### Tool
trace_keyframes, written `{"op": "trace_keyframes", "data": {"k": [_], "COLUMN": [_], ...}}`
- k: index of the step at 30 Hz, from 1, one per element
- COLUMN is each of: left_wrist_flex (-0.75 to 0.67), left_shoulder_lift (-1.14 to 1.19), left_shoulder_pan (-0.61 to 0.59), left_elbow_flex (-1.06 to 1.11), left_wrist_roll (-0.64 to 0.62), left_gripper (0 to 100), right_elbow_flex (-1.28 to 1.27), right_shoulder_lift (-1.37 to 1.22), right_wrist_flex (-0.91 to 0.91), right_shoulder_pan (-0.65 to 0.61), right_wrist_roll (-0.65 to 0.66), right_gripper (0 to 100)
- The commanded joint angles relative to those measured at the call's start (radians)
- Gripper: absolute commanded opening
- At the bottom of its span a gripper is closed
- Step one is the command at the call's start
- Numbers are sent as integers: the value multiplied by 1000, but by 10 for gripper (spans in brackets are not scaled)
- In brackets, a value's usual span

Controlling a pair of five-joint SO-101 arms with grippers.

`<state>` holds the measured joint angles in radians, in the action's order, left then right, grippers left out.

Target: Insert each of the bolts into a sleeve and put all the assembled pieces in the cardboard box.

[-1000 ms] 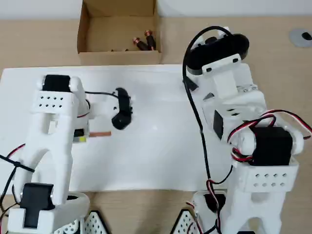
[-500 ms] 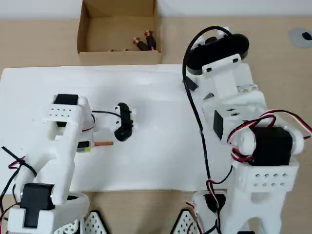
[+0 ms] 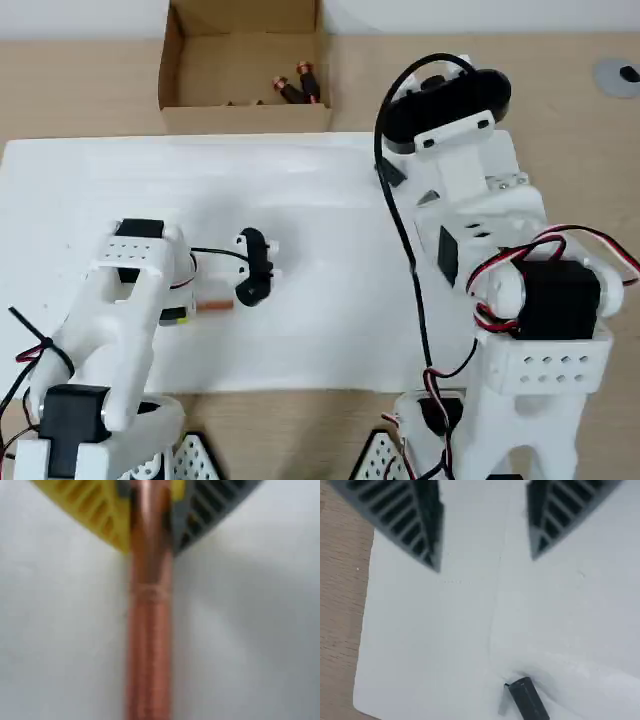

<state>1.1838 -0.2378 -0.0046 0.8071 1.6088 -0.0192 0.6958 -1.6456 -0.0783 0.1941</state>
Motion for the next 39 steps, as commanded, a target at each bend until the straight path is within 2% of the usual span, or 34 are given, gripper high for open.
{"op": "trace_keyframes", "data": {"k": [1,7,11,14,19,21,27,33,36,39], "left_wrist_flex": [-44,-43,0,123,382,453,440,318,298,221], "left_shoulder_lift": [-10,-19,-19,-18,-12,-12,-12,-10,-10,-10], "left_shoulder_pan": [11,12,14,14,14,14,-37,-89,-89,-87], "left_elbow_flex": [-54,-152,-241,-328,-436,-459,-500,-497,-503,-480], "left_wrist_roll": [25,-152,-434,-608,-717,-809,-1349,-2059,-2225,-2314], "left_gripper": [26,130,182,186,186,186,186,186,186,188], "right_elbow_flex": [-2,-2,-2,-2,-2,-2,-2,-2,-2,-2], "right_shoulder_lift": [19,19,19,19,19,19,19,19,19,19], "right_wrist_flex": [15,15,15,15,20,20,15,15,14,6], "right_shoulder_pan": [16,16,18,18,18,18,18,18,18,18], "right_wrist_roll": [0,0,0,0,0,0,-2,-2,-2,-2], "right_gripper": [149,149,149,149,149,149,149,149,149,149]}}
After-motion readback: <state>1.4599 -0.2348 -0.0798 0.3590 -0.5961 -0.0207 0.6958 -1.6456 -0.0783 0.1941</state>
